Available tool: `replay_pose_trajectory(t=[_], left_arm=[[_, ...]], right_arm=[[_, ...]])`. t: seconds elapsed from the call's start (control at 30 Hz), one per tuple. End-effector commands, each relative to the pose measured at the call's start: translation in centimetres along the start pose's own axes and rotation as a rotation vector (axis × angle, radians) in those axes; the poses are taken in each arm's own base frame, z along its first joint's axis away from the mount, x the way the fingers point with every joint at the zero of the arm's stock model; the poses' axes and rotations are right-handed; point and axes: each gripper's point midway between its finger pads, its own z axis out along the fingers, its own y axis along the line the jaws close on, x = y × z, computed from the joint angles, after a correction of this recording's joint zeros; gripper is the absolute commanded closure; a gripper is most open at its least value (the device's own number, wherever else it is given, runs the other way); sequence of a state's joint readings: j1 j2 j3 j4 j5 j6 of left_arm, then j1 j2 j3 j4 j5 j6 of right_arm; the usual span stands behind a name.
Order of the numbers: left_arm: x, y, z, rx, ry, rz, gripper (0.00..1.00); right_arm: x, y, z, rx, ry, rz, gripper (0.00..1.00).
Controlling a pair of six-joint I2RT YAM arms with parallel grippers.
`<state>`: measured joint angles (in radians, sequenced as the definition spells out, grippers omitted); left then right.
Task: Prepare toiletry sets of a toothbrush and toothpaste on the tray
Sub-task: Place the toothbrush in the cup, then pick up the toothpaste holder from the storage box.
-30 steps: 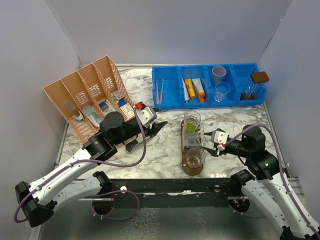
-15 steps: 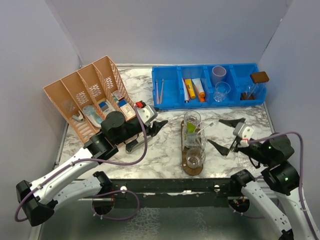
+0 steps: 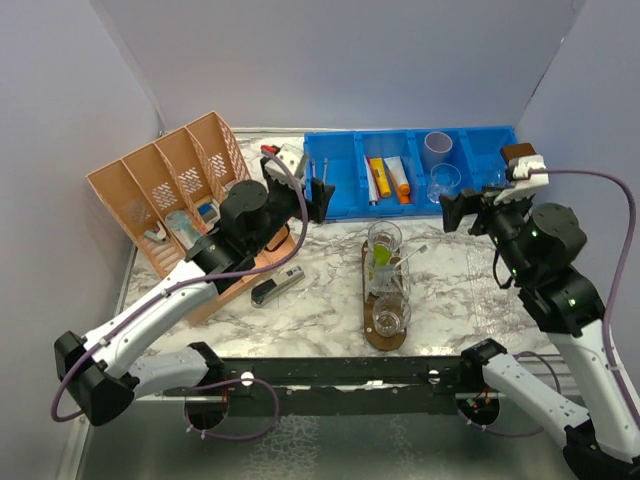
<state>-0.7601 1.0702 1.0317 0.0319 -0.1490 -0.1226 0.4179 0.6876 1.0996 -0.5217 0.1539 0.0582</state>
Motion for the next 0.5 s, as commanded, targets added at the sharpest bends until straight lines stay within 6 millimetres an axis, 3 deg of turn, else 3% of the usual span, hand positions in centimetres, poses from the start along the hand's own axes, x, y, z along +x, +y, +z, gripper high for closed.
replay_pose_trajectory(t=[0.0, 0.1, 0.2, 0.3, 0.47], left_arm=[[-3.2, 0.9, 2.1, -0.072, -0.060, -0.071, 0.26], [-4.3, 1.3, 3.4, -0.072, -0.077, -0.080, 0.22], [-4.7, 1.9, 4.1, -0.065, -0.085, -0.080, 0.02], [-3.6, 2.7, 4.2, -0.061, -0.077, -0.071, 0.01], [-0.6, 4.0, 4.0, -0.053, -0.037, -0.064, 0.01]], right_arm=[[0.6, -3.9, 1.9, 0.292, 0.022, 0.153, 0.00], [1.3, -4.4, 3.8, 0.332, 0.046, 0.109, 0.00], [2.4, -5.5, 5.4, 0.406, 0.126, 0.017, 0.00], [3.7, -6.9, 7.1, 0.516, 0.186, -0.036, 0.00], [5.9, -8.7, 10.3, 0.557, 0.332, -0.057, 0.00]])
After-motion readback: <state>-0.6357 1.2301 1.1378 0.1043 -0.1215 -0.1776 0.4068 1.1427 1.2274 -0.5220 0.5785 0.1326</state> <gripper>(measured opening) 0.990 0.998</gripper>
